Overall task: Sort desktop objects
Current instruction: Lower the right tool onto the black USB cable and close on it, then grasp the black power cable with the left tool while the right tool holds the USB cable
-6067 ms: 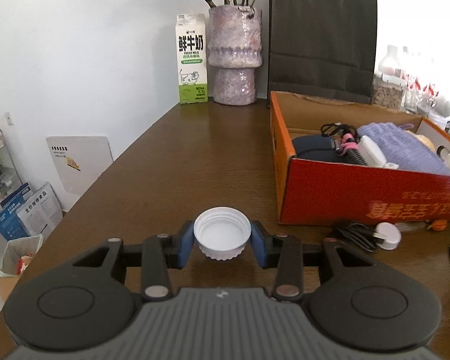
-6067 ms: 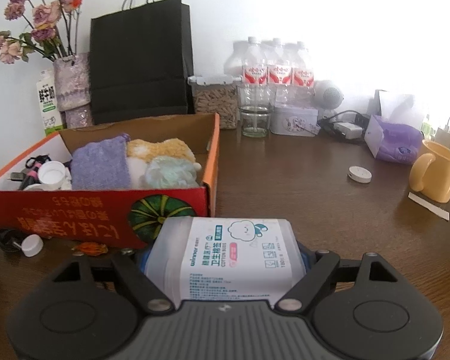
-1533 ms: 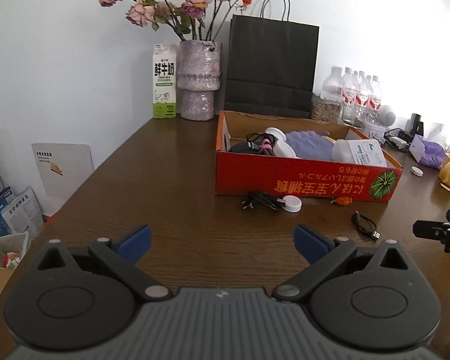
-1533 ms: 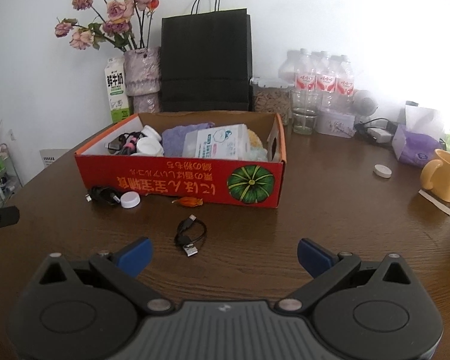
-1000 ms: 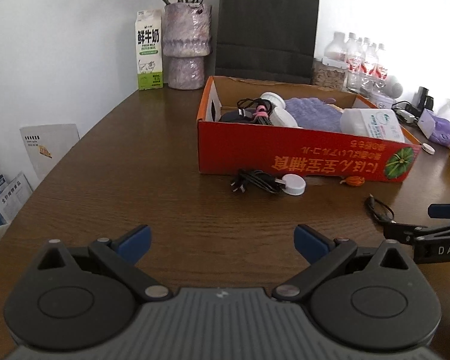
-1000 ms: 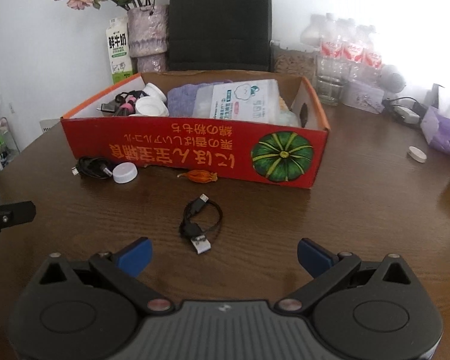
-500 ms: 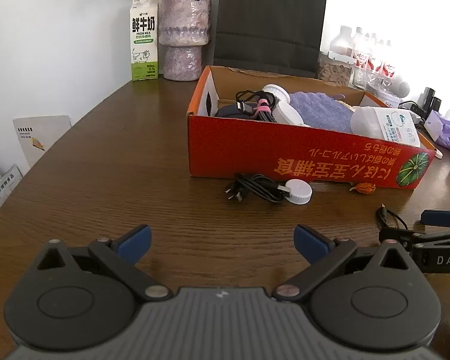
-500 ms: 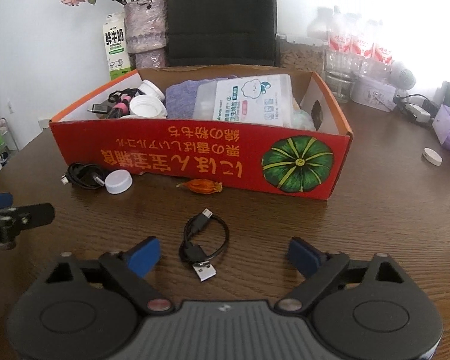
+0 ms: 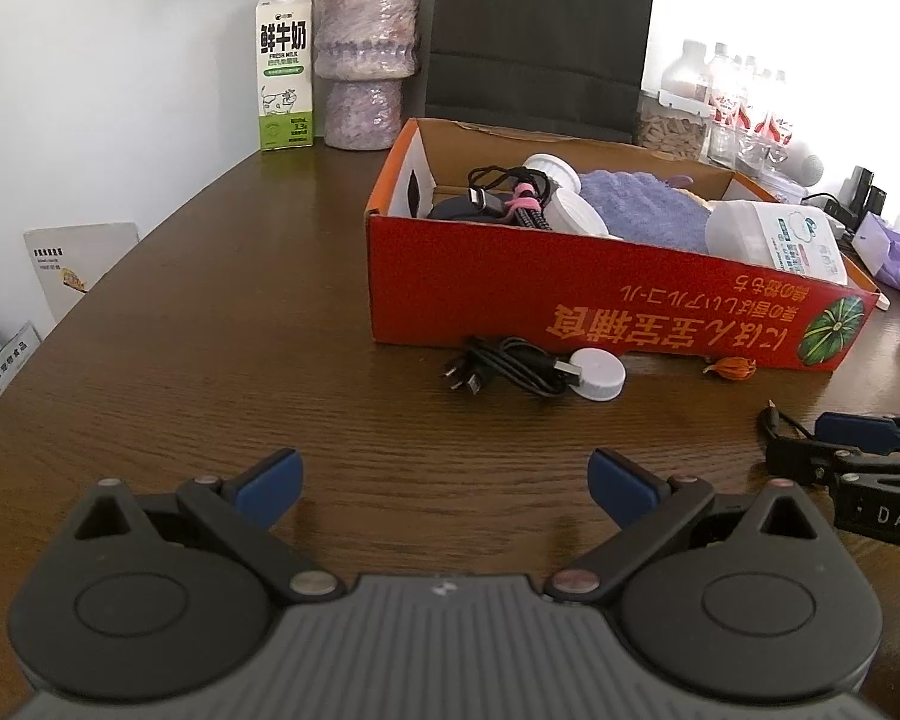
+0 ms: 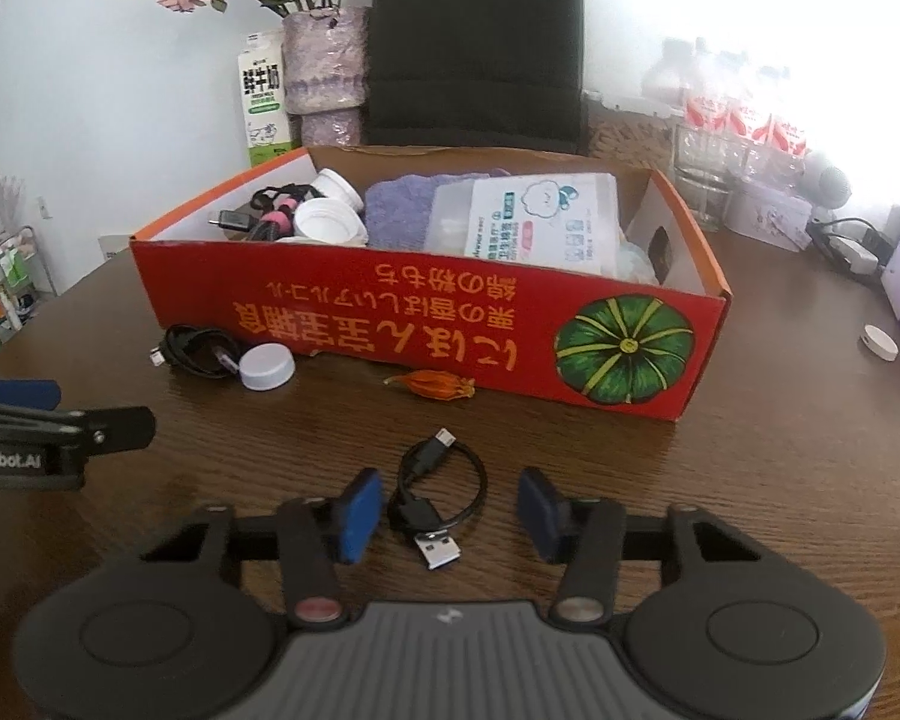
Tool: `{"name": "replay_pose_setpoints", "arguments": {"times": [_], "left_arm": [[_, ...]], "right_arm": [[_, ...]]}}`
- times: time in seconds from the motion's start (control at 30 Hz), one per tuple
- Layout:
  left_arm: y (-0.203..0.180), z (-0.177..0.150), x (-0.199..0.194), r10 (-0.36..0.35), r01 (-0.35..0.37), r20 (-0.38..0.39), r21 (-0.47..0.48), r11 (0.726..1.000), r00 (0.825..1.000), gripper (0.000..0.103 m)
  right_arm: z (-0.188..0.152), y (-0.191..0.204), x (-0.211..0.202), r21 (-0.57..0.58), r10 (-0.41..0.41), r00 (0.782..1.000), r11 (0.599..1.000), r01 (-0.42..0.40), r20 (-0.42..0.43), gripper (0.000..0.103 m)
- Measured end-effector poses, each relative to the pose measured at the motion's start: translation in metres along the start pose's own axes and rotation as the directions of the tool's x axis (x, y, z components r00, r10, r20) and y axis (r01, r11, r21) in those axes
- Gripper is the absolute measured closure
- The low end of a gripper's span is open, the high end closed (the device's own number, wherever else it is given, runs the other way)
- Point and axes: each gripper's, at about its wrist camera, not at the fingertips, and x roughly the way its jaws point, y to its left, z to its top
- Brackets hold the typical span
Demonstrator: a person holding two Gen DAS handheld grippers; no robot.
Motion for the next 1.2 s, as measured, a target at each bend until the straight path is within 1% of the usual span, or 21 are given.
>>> {"name": "replay_pose_setpoints", "arguments": {"times": [0.1,0.27,0.47,0.67,0.77,0.9,1.03,1.13,1.2], "left_arm": [[-0.001,0.000,0.000,-0.001,0.001,0.000,0.003,1.000,1.000,0.000],[-0.002,-0.001,-0.001,-0.003,0.003,0.002,0.003,1.000,1.000,0.000],[-0.004,0.001,-0.002,-0.006,0.006,0.008,0.010,1.000,1.000,0.000],[-0.013,0.013,0.002,-0.005,0.002,0.040,0.063,0.998,0.999,0.000],[-0.019,0.021,0.011,0.021,-0.025,0.044,0.089,0.996,0.999,0.000],[-0.021,0.029,0.023,0.014,-0.017,0.036,0.085,0.996,0.999,0.000],[-0.028,0.032,0.031,-0.001,-0.004,0.051,0.094,0.996,0.999,0.000],[-0.032,0.030,0.036,0.022,-0.029,0.064,0.106,0.994,0.998,0.000],[-0.031,0.028,0.039,0.025,-0.032,0.070,0.102,0.994,0.997,0.000]], "right_arm": [[0.000,0.000,-0.001,0.000,0.003,1.000,1.000,-0.003,0.004,0.069],[0.000,-0.001,-0.001,0.005,0.007,1.000,1.000,-0.007,0.007,0.072],[0.000,-0.003,-0.001,0.018,0.011,1.000,1.000,-0.011,0.010,0.073],[0.002,-0.006,-0.004,0.027,0.012,1.000,1.000,-0.013,0.024,0.073],[0.005,-0.010,-0.005,0.030,0.008,0.999,1.000,-0.009,0.035,0.073],[0.013,-0.017,-0.008,0.029,-0.001,0.999,1.000,0.000,0.055,0.073],[0.020,-0.020,-0.007,0.030,0.004,0.997,1.000,-0.006,0.077,0.073],[0.021,-0.022,-0.004,0.045,0.018,0.996,0.999,-0.022,0.082,0.073],[0.018,-0.024,-0.001,0.053,0.020,0.997,0.998,-0.025,0.080,0.073]]}}
